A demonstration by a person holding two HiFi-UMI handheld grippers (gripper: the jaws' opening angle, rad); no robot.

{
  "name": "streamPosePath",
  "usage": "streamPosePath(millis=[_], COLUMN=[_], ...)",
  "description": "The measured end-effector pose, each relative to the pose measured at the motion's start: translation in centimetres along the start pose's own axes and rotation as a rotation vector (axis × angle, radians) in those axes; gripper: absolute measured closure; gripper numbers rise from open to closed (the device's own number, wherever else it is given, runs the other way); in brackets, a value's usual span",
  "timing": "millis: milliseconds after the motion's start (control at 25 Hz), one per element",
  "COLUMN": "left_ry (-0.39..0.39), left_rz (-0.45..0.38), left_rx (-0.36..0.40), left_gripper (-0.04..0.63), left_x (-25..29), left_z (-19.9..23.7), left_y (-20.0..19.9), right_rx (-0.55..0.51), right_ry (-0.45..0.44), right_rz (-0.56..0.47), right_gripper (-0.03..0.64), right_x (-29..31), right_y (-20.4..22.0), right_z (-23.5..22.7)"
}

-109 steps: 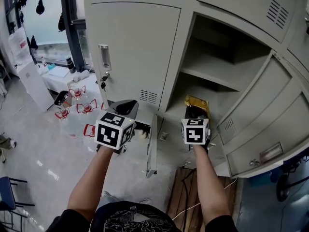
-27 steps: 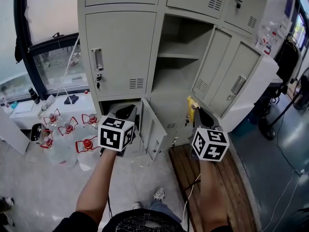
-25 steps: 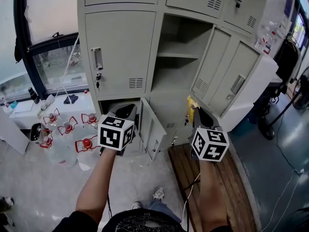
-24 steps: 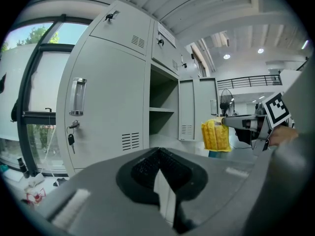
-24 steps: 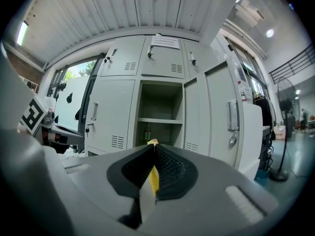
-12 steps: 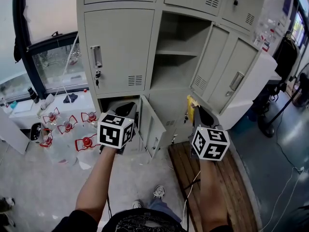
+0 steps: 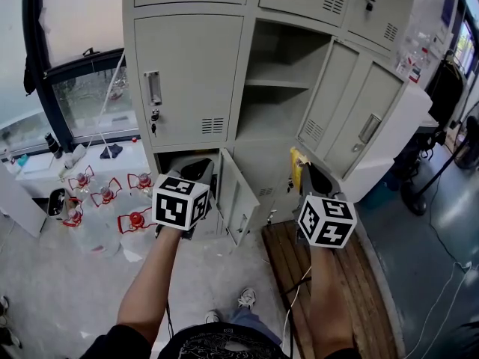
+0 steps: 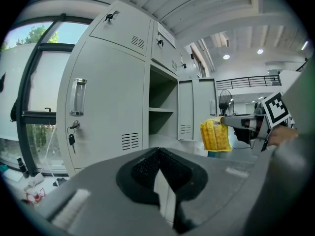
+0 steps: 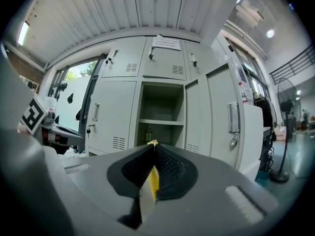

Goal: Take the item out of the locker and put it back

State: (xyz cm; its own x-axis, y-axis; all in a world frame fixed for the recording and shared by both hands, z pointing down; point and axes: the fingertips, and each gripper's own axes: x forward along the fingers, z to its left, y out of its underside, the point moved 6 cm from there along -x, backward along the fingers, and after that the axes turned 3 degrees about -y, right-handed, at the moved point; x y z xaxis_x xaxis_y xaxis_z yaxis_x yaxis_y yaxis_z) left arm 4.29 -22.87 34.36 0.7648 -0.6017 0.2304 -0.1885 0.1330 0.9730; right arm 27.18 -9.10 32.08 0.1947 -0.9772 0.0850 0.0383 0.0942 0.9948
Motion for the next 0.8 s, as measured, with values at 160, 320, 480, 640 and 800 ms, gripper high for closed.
streamPosePath(millis=[160,320,480,640,800], left_ry=[-0.005,-0.015,-0.028,-0.041,-0.054], left_rz=[-0.001,0.002,-0.001,-0.006,-0.014], left_rx=[0.001,0.005,0.01,0.016,0.016], left_gripper=[0.591,0.591,0.591,0.592,0.591], left_x=[0.2,0.6,1.2,1.9,2.8], left_z=[0.2,0.6,1.1,1.6,2.0], left_y=[-0.3,-0.7,-1.4,-2.3,-3.0], right_rx=[-0.009,-0.016,-0.022,-0.035,-0.059], right_ry=[-0.008,-0.022,-0.039,-0.056,-0.075], right_rz=[-0.005,-0.014,-0.028,-0.045,-0.062], right_gripper=[0.586,0.586,0.586,0.588,0.586], right_x=[0.8,2.0,3.5,5.1,6.9], right_y=[-0.5,-1.1,-2.0,-3.2,-4.5], right_z=[0.0,-0.1,-0.3,-0.6,-0.9])
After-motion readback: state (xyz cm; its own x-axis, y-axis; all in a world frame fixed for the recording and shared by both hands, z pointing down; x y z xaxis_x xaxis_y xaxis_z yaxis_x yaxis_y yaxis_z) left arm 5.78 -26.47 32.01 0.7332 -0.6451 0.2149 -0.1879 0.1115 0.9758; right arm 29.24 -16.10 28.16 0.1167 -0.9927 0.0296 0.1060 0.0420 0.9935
